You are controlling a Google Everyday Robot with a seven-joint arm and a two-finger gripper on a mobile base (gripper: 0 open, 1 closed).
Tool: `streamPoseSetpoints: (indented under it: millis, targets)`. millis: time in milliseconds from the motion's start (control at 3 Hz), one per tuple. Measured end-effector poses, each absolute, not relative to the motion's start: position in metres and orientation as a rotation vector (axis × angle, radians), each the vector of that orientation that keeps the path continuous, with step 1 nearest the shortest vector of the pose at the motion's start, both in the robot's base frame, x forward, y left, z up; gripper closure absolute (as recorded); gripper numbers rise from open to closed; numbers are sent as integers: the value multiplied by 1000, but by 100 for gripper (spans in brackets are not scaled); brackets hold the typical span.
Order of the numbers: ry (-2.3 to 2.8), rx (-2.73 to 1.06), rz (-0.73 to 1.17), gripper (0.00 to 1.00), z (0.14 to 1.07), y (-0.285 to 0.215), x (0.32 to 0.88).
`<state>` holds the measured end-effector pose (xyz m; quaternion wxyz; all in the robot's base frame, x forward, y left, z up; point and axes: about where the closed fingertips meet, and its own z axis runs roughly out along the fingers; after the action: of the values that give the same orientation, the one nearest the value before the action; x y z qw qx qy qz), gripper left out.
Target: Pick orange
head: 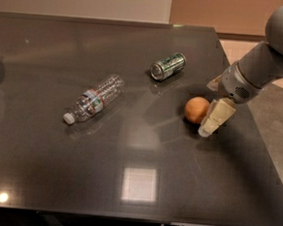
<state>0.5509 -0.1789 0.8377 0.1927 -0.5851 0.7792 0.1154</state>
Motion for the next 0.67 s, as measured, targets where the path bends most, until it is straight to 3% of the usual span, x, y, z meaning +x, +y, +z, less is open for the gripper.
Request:
streamPoseSetpoints:
  millis: [333,667]
  targets:
    - [2164,-1650,355,17,839,-170,552]
    - [2156,-1658,381,41,839,-165,551]
